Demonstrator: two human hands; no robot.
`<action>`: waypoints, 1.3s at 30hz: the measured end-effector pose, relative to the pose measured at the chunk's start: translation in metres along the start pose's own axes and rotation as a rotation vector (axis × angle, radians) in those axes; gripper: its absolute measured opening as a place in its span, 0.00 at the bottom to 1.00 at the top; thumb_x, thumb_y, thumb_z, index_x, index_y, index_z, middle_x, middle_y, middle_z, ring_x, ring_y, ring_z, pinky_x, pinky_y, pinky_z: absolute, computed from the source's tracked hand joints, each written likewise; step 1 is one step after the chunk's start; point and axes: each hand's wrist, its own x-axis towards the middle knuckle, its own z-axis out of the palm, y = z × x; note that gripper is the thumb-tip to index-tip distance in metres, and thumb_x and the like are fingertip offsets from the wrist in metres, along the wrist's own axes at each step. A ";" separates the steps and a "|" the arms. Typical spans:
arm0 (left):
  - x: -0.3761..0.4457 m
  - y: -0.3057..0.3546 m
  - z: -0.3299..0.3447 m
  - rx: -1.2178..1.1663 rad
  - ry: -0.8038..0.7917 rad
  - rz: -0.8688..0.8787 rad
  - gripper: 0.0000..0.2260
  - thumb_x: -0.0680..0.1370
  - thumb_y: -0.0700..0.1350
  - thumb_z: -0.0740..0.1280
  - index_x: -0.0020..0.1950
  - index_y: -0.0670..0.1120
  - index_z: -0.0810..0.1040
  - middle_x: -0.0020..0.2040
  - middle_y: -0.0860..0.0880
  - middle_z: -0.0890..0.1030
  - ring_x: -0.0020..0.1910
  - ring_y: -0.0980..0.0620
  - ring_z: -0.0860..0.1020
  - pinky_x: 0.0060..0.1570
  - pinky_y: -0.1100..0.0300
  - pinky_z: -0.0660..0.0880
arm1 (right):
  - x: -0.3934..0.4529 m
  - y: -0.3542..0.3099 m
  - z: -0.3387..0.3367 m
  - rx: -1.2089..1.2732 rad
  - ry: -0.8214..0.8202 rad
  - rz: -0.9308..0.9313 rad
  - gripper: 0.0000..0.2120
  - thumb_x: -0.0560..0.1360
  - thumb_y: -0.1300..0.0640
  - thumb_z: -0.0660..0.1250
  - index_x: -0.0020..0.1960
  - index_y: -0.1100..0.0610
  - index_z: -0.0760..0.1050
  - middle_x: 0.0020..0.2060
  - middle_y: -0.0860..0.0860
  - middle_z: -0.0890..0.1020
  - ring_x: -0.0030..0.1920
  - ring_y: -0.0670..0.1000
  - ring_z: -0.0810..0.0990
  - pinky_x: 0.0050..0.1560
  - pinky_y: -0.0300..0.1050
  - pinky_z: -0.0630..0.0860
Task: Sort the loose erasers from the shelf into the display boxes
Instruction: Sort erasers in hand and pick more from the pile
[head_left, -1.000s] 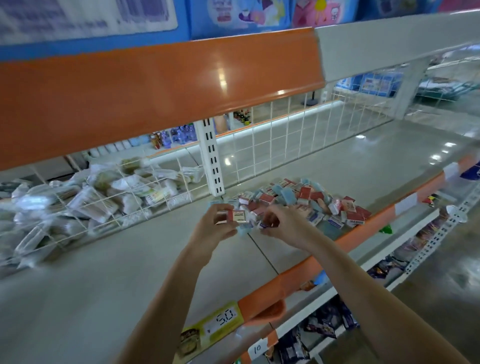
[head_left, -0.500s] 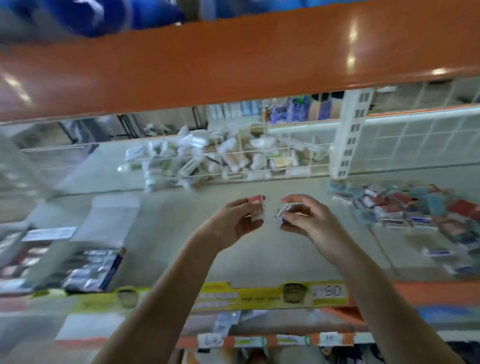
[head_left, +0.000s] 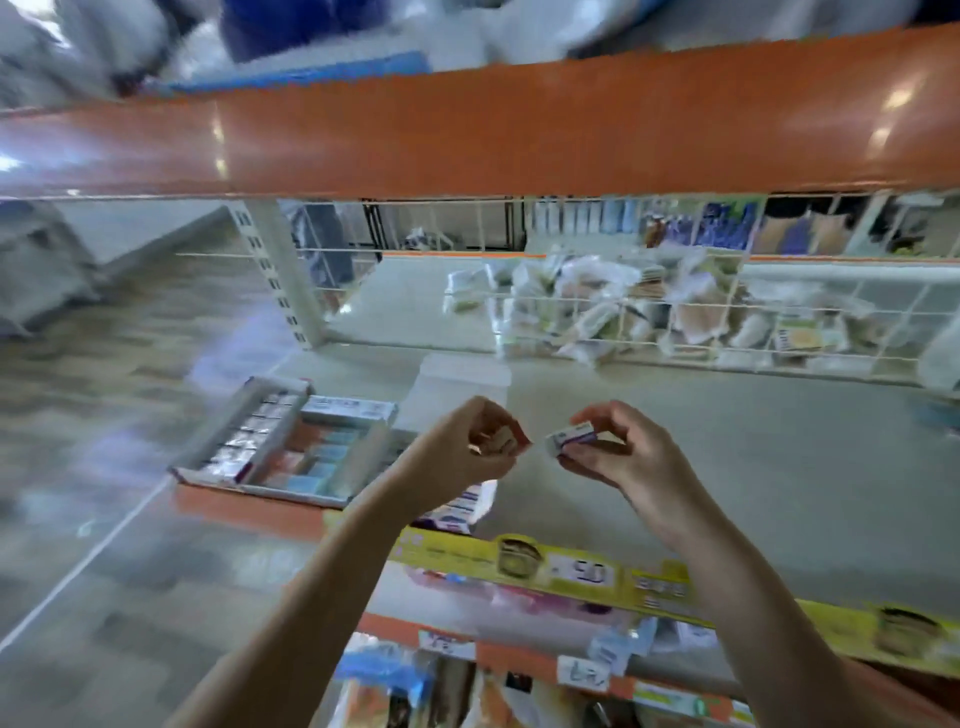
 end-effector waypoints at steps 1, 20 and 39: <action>-0.006 -0.008 -0.014 0.054 -0.007 0.008 0.15 0.70 0.34 0.72 0.47 0.52 0.75 0.43 0.54 0.80 0.39 0.60 0.77 0.45 0.62 0.75 | 0.003 0.002 0.015 -0.025 -0.009 -0.006 0.09 0.71 0.74 0.66 0.45 0.62 0.74 0.41 0.57 0.78 0.36 0.45 0.82 0.41 0.36 0.79; -0.021 -0.066 -0.085 0.436 -0.141 0.123 0.14 0.73 0.43 0.69 0.58 0.52 0.78 0.51 0.56 0.75 0.43 0.61 0.74 0.43 0.74 0.70 | 0.015 0.043 0.101 -1.172 -0.007 -0.246 0.12 0.69 0.50 0.73 0.47 0.54 0.77 0.34 0.37 0.66 0.40 0.43 0.65 0.43 0.40 0.62; -0.016 -0.083 -0.091 0.433 -0.232 0.199 0.14 0.75 0.46 0.69 0.60 0.54 0.77 0.57 0.56 0.75 0.52 0.58 0.74 0.51 0.64 0.72 | 0.016 0.043 0.113 -1.280 -0.039 -0.051 0.09 0.74 0.49 0.68 0.52 0.49 0.79 0.40 0.42 0.66 0.48 0.42 0.57 0.53 0.39 0.57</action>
